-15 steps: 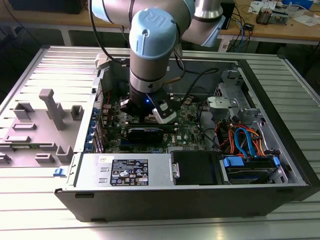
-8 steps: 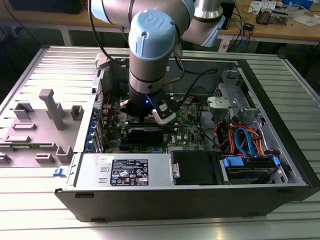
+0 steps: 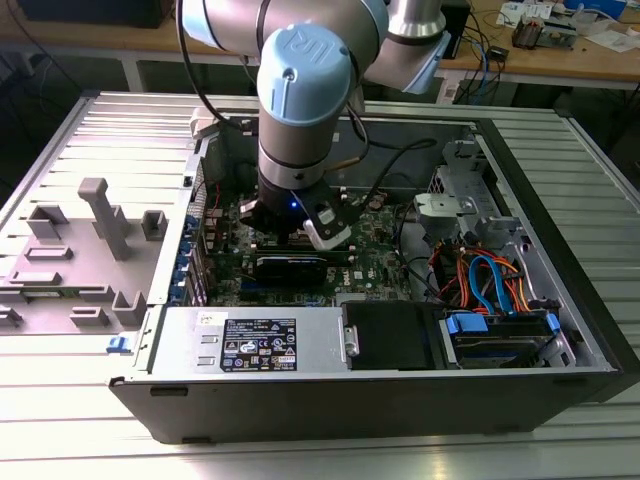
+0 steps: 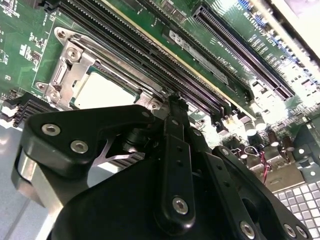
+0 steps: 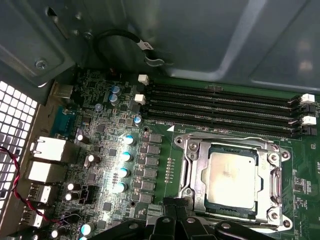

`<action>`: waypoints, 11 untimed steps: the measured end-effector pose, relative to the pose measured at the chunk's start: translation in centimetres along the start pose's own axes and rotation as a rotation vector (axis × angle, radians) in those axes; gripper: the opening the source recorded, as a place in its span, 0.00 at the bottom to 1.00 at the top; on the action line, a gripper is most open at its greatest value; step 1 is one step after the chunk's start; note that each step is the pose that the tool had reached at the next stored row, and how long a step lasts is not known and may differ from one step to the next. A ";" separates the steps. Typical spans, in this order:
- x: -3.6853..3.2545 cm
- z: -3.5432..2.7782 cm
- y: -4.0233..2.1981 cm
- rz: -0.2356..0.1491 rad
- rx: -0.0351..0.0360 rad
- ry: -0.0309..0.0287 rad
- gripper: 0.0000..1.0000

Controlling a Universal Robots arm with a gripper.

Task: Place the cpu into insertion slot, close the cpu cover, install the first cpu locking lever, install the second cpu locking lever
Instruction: 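Install the second cpu locking lever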

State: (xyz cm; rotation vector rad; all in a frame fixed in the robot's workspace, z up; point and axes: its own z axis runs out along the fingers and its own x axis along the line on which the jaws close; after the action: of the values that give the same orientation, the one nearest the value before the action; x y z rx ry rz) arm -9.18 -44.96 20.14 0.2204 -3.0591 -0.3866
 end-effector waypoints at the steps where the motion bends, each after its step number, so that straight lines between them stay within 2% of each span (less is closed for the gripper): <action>1: -0.01 0.12 -0.03 0.000 -0.0013 -0.0004 0.11; 5: -0.02 0.21 -0.05 0.000 -0.0010 -0.0001 0.11; 7: -0.02 0.20 -0.04 0.000 0.0062 0.0006 0.11; 8: -0.01 0.17 -0.04 0.001 0.0128 0.0018 0.11; 9: 0.01 0.06 -0.01 0.001 0.0128 0.0015 0.11; 11: 0.07 -0.88 0.25 0.001 0.0126 0.0016 0.11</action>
State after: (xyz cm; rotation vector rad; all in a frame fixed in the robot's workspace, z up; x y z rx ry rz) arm -9.23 -44.94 21.06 0.2198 -3.0607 -0.3670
